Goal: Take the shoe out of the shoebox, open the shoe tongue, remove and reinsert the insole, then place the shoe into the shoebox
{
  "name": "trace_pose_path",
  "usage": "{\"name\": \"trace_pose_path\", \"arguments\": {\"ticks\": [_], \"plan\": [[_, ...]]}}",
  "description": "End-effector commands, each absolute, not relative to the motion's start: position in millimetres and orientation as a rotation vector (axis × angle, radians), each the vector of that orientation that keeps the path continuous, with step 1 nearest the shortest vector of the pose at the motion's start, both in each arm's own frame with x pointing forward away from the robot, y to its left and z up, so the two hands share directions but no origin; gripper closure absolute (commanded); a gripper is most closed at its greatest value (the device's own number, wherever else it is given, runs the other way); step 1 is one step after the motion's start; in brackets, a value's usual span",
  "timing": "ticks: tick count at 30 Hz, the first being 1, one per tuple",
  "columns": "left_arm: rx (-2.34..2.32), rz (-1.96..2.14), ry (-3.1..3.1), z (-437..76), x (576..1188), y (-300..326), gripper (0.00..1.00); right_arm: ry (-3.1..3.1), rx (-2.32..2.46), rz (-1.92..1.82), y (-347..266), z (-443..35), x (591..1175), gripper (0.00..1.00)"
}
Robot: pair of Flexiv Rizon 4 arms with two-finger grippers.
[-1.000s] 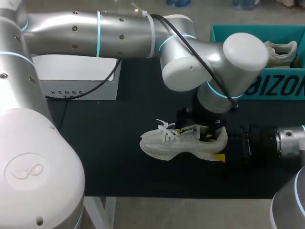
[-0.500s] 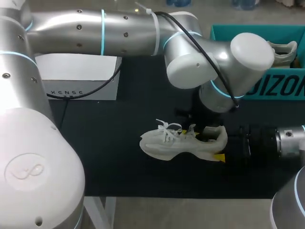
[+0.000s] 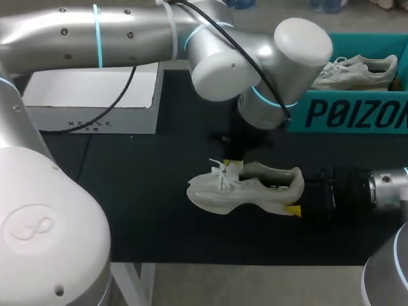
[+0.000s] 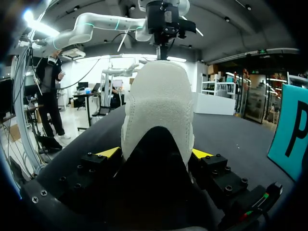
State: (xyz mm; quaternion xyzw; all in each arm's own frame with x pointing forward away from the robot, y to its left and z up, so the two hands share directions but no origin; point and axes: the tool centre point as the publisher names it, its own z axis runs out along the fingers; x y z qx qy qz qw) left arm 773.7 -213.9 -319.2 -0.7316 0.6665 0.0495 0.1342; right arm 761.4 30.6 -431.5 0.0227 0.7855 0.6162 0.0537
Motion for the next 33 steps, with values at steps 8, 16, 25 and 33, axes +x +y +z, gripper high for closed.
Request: {"name": "trace_pose_path", "arguments": {"ticks": [8,16,25,33], "plan": [[-2.321,0.102,1.996,-322,759,-219,0.39,2.389,0.072,1.866,32,-434,762,1.00],[-2.388,0.134,2.057,-325,756,-226,0.88,2.389,0.072,1.866,32,-434,762,1.00],[-2.392,0.115,2.074,-319,763,-217,1.00,2.389,0.072,1.866,32,-434,762,1.00],[-2.446,0.145,2.027,-328,769,-192,1.00,2.389,0.072,1.866,32,-434,762,1.00]]}}
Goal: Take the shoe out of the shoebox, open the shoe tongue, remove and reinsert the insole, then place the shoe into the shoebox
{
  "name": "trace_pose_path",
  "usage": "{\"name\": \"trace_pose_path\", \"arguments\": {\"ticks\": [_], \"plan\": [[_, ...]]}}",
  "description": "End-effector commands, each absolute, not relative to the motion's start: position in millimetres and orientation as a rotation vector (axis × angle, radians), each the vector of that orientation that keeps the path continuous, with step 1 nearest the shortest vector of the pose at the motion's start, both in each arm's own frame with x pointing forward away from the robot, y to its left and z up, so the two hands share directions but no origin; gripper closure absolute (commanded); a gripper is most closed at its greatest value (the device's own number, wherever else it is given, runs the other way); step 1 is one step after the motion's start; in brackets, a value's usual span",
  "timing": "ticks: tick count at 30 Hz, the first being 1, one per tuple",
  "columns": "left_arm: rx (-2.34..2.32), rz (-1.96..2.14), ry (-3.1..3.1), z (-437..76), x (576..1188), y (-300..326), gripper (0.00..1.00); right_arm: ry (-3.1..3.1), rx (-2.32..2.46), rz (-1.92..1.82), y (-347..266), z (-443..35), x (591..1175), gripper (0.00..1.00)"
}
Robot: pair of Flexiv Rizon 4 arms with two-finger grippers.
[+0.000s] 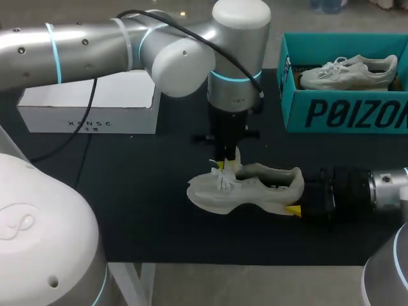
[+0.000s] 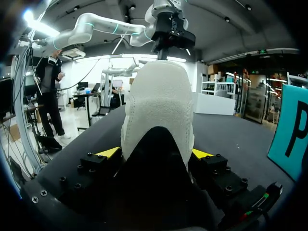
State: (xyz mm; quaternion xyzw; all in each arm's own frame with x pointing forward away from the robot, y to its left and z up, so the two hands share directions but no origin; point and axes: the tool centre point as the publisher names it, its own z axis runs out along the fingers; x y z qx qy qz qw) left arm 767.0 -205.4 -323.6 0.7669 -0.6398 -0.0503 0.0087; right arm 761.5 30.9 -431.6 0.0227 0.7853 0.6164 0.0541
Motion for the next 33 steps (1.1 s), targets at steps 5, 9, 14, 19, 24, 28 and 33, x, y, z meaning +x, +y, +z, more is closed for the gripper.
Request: {"name": "trace_pose_path", "arguments": {"ticks": [5,9,14,19,24,28,33], "plan": [[2.389,-0.174,-1.974,-335,767,-188,1.00,2.389,0.072,1.866,32,-434,762,1.00],[2.344,-0.174,-2.011,-334,763,-194,0.60,2.389,0.072,1.866,32,-434,762,1.00],[2.251,-0.102,-2.099,-316,760,-202,0.00,2.389,0.072,1.866,32,-434,762,1.00],[2.155,-0.039,-2.251,-294,762,-206,0.00,2.389,0.072,1.866,32,-434,762,1.00],[1.688,-0.030,-2.583,-273,770,-207,0.00,2.389,0.072,1.866,32,-434,762,1.00],[0.772,-0.054,-2.978,-258,766,-196,0.00,2.389,0.072,1.866,32,-434,762,1.00],[0.456,-0.063,-3.033,-254,759,-185,0.00,2.389,0.072,1.866,32,-434,762,1.00]]}}
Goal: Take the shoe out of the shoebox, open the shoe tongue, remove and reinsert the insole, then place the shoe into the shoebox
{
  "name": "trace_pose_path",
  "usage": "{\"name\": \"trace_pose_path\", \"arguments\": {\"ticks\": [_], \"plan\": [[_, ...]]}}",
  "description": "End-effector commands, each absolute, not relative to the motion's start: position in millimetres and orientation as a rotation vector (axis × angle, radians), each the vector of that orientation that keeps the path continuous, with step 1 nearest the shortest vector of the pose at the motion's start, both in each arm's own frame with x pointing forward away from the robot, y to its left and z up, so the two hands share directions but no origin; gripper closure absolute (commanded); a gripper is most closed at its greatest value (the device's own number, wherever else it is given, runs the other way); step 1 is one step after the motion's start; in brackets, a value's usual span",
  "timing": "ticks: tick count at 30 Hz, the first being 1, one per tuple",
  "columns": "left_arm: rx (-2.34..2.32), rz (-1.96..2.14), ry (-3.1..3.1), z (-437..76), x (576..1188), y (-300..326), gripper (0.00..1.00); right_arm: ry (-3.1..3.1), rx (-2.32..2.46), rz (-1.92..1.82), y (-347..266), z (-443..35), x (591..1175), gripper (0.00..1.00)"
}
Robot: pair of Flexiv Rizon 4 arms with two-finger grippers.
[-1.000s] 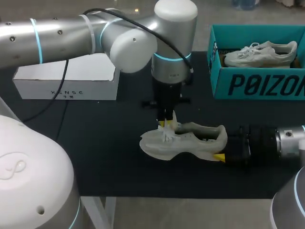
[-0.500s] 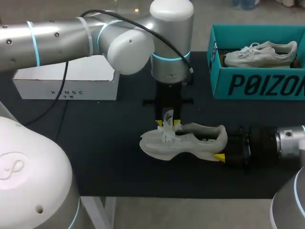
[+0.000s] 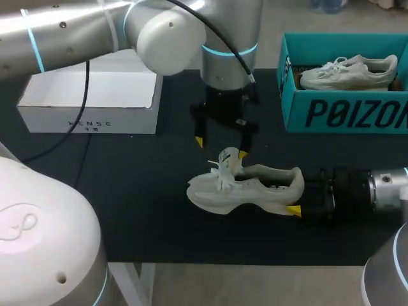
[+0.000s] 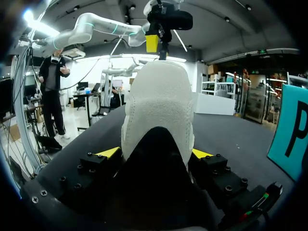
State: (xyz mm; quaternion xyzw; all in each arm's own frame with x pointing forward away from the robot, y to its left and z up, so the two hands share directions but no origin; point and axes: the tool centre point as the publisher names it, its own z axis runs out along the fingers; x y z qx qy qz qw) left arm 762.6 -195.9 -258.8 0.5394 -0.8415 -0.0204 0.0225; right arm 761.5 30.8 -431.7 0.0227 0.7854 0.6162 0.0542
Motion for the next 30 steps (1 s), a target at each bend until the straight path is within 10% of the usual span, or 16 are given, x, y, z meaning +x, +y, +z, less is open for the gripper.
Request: {"name": "trace_pose_path", "arguments": {"ticks": [1,30], "plan": [[0.456,-0.063,-3.033,-254,759,-185,0.00,2.389,0.072,1.866,32,-434,762,1.00],[-0.210,-0.098,-3.268,-250,730,-223,0.00,2.389,0.072,1.866,32,-434,762,1.00]]}}
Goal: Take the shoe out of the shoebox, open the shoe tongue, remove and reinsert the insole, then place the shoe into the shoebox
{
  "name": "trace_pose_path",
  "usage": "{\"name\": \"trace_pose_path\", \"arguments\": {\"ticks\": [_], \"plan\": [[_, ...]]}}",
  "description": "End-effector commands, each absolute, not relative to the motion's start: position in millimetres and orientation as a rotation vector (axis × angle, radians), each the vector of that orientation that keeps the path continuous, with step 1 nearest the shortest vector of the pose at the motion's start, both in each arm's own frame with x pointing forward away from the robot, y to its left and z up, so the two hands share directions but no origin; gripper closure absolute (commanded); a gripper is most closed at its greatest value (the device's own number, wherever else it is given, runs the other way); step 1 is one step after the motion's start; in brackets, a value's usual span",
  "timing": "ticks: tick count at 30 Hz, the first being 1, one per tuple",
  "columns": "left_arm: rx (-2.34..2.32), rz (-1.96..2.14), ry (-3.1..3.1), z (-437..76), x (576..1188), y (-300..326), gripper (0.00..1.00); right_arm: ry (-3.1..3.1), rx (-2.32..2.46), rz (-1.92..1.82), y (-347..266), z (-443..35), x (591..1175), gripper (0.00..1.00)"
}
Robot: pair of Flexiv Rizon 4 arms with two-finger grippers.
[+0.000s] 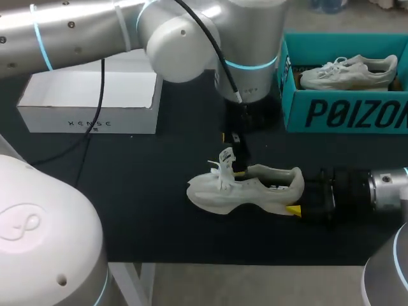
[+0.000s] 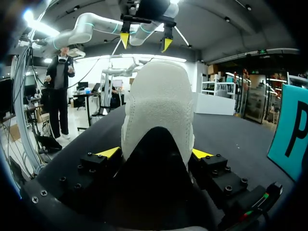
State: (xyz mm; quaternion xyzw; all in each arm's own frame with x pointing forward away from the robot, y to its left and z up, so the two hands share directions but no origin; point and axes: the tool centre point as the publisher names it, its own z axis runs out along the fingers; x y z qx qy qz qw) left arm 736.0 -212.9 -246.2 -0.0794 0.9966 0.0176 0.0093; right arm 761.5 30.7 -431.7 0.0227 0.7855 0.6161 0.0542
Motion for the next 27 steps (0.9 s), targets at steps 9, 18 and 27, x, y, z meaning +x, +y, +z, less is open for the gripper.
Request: {"name": "trace_pose_path", "arguments": {"ticks": [9,18,27], "plan": [[0.271,0.075,3.057,-277,715,-234,1.00,2.389,0.072,1.866,32,-434,762,1.00],[0.204,0.053,3.087,-297,716,-241,1.00,2.389,0.072,1.866,32,-434,762,1.00],[0.203,0.045,3.088,-304,726,-263,1.00,2.389,0.072,1.866,32,-434,762,1.00]]}}
